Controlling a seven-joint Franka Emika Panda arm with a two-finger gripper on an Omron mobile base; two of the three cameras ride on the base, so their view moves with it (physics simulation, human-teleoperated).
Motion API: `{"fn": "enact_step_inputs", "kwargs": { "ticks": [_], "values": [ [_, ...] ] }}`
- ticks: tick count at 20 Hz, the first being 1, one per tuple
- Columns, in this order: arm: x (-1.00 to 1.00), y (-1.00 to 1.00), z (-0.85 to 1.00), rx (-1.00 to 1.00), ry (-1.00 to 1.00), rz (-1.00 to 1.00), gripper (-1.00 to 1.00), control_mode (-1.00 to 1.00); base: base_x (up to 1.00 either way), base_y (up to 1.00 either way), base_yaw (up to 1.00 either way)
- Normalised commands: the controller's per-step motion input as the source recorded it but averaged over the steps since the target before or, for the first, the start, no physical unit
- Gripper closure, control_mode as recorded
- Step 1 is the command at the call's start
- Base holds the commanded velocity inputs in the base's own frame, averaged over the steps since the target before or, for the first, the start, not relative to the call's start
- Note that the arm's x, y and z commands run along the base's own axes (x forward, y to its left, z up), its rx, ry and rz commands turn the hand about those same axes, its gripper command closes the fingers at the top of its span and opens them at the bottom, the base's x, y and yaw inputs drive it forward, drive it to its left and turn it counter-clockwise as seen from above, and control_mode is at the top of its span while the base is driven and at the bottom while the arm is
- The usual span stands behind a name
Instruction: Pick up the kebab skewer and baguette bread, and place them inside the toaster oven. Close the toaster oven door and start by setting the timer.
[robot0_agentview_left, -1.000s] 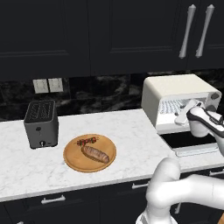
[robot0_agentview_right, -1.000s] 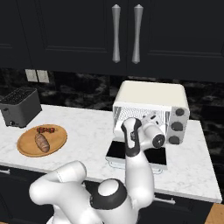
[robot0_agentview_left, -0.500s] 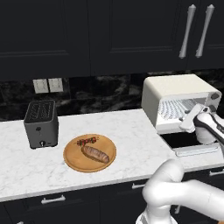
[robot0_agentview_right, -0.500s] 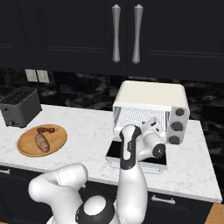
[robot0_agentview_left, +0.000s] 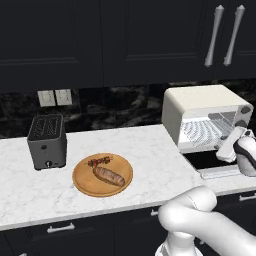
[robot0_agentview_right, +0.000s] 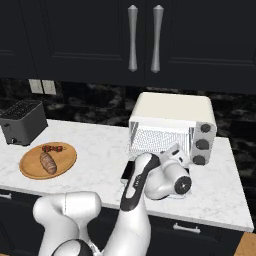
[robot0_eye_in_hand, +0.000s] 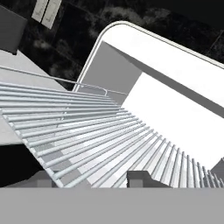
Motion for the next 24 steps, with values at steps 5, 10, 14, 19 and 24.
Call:
{"fn": "enact_step_inputs", "kwargs": {
  "ticks": [5,10,14,19,24],
  "values": [
    [-0.60,-0.43,0.12,0.04,0.06,0.00,1.00,-1.00,0.00,0.00,0.00],
    [-0.60,-0.10,0.75,0.02,0.14,-0.01,1.00,-1.00,0.00,0.00,0.00],
    [-0.56,0.00,0.92,0.00,0.28,-0.07,1.00,-1.00,0.00,0.00,0.00],
    [-0.61,0.00,1.00,0.00,0.26,-0.06,-1.00,-1.00,0.00,0.00,0.00],
    [-0.56,0.47,0.58,0.00,0.21,-0.08,-1.00,-1.00,0.00,0.00,0.00]
  ]
}}
